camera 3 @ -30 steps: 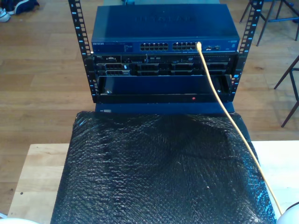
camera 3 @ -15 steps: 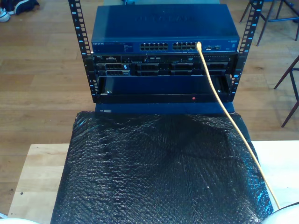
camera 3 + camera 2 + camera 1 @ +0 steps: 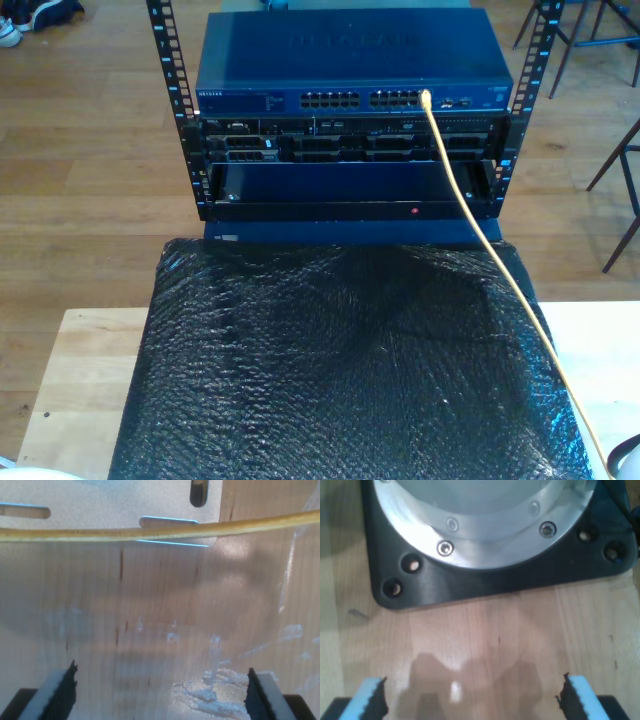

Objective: Grab the cable and plug it in

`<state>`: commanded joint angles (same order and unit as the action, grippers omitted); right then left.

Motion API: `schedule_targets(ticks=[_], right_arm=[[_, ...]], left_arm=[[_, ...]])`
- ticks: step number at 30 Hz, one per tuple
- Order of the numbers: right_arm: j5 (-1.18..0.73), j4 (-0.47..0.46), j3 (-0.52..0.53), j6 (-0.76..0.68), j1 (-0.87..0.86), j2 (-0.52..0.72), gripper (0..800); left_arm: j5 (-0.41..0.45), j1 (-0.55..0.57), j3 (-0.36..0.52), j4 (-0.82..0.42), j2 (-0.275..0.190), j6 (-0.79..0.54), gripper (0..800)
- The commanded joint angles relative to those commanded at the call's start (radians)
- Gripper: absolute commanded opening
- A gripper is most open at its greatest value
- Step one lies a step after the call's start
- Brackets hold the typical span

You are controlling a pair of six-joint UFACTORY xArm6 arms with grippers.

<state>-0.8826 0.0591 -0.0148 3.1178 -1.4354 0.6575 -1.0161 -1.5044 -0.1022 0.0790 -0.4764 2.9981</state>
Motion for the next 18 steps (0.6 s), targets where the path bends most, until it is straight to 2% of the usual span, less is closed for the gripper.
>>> schedule_targets(ticks=[18], right_arm=[[0.02, 0.002, 0.011, -0.002, -0.002, 0.003, 799]], left_arm=[[0.0, 0.0, -0.002, 0.0, 0.0, 0.0, 800]])
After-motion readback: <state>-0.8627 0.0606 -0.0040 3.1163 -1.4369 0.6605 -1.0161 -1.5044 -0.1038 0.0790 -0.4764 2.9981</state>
